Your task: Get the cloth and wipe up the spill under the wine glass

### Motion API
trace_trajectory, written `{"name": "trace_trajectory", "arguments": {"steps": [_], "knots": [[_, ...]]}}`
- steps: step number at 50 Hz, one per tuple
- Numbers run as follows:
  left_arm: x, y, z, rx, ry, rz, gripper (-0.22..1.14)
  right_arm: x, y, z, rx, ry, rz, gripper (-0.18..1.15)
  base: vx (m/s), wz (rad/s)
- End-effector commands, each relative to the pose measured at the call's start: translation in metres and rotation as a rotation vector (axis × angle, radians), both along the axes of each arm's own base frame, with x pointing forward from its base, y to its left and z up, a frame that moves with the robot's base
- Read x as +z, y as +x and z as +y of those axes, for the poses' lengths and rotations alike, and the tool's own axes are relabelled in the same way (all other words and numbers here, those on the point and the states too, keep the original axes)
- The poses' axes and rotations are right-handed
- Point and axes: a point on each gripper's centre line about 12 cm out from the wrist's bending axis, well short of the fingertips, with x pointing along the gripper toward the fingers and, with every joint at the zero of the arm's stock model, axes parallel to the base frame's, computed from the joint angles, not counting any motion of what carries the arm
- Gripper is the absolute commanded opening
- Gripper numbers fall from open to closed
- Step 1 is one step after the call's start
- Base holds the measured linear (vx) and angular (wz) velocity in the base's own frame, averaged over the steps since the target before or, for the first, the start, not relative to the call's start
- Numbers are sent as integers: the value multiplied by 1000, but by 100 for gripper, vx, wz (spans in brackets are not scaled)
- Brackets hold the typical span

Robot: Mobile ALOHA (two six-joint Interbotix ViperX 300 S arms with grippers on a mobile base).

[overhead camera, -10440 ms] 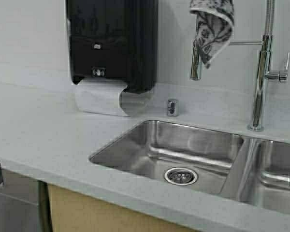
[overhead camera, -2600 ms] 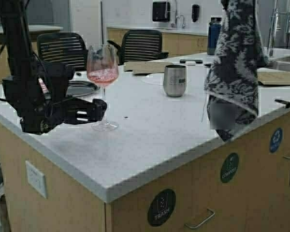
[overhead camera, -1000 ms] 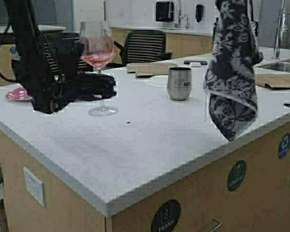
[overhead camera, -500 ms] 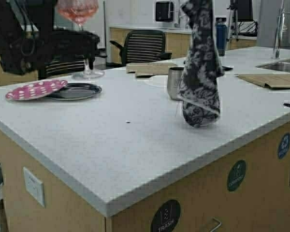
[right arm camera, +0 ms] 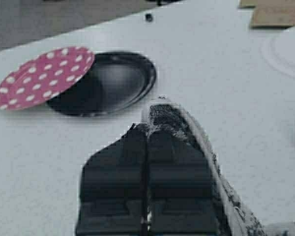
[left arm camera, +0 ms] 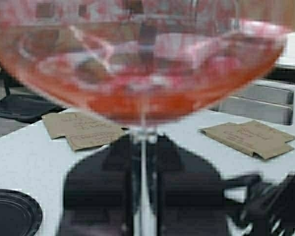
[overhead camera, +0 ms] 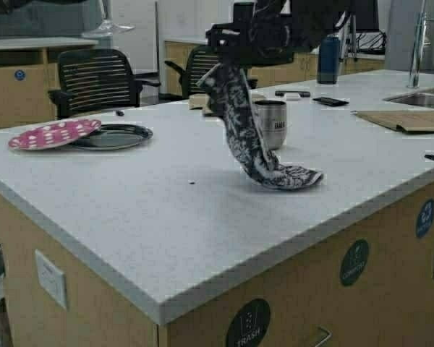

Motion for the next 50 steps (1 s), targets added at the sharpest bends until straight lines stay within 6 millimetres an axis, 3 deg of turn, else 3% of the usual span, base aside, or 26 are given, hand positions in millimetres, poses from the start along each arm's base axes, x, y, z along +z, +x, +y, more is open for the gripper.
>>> {"name": "trace_trajectory", "arguments": {"steps": [1,16,23,29,32,36,43,50], "knots": [[38,-1,1,9,-13,-40,36,4,-7,45,74,50,-24,6,0,0],[86,-5,3,19,-21,-79,36,-51,-44,155,265,52,24,6,0,0],[96,-7,4,20,-26,-89,36,-51,-61,198,337,72,-1,6,0,0],[98,-7,4,20,-27,-92,36,-40,-65,214,360,88,-25,6,0,0],[97,-7,4,20,-26,-91,36,-36,-62,211,354,89,-29,6,0,0],[94,-4,3,20,-23,-81,36,-36,-53,192,320,77,-14,6,0,0],[78,8,-1,20,-6,-38,36,-49,-29,129,203,49,44,6,0,0],[55,22,-6,15,10,2,36,-75,-13,62,83,14,107,6,0,0]]}}
